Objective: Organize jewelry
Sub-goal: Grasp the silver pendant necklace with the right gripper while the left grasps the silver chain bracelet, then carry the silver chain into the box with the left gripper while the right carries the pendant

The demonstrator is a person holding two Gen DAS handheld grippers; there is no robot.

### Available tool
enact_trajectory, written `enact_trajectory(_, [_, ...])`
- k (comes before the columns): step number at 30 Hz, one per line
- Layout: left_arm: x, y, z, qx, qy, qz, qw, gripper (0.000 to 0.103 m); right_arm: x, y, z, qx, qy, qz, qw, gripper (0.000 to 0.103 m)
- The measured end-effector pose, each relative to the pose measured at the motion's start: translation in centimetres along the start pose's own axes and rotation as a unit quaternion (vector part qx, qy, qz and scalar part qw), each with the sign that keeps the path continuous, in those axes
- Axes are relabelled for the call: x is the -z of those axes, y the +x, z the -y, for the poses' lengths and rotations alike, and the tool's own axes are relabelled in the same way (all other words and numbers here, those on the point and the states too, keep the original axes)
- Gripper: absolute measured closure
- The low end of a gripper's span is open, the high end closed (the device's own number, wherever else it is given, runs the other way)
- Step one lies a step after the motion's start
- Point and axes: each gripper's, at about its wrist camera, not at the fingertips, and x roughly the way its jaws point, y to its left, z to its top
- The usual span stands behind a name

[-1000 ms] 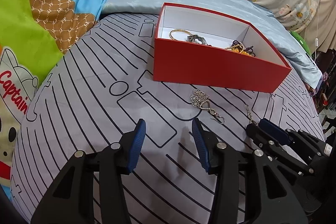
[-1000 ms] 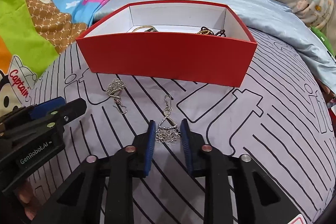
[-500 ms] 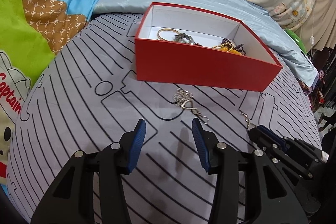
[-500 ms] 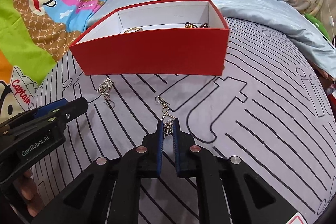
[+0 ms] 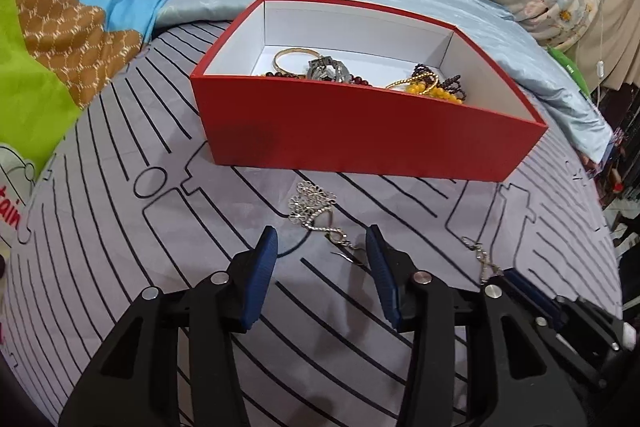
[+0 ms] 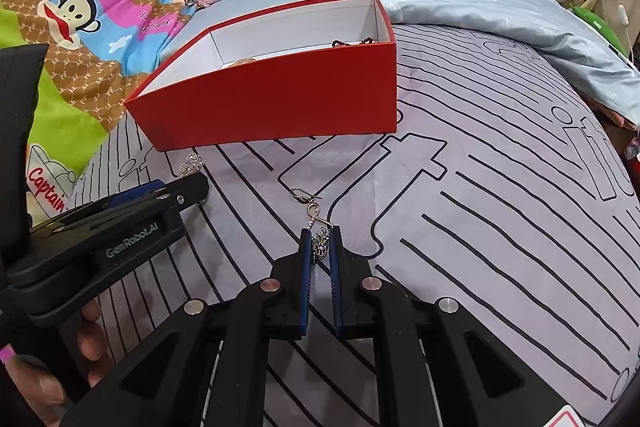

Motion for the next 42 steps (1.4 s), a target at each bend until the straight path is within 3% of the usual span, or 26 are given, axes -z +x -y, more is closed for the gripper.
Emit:
enact_trajectory(6, [0.3,0.0,-0.1,-0.028,0.018,0.013,0.9994,0.077,0.0,-0.1,0.3,-0.005,0.004,0.0,1.0,0.095])
enact_trajectory(8, [0.4,-0.1,-0.2,-0.024,0.02,0.014,0.9994,0.09,0.0,-0.1,0.3,-0.006,0.004,0.0,1.0,0.095])
enact_trajectory(12, [0.3,-0.3,-0.4,-0.021,0.016,0.016,0.9995,0.092,0.0,-0.1,0.3,-0.006,0.004,0.0,1.0,0.094])
enact_trajectory(19, [0.2,-0.4,-0.9,-0.015,0.01,0.015,0.9997,0.096,-0.3,0.0,-0.3,-0.003,-0.005,0.003,1.0,0.078])
enact_trajectory(22, [0.2,-0.4,-0.9,-0.014,0.01,0.015,0.9997,0.096,-0.5,0.3,-0.7,0.007,-0.014,0.002,1.0,0.078])
enact_trajectory(25, [0.2,-0.4,-0.9,-0.012,0.008,0.014,0.9998,0.096,-0.6,0.4,-0.8,0.017,-0.017,0.002,1.0,0.086])
enact_trajectory(42, [-0.2,-2.9,-0.8,0.006,0.01,0.027,0.9996,0.102,-1.3,-2.2,-0.2,-0.001,0.0,0.026,1.0,0.086])
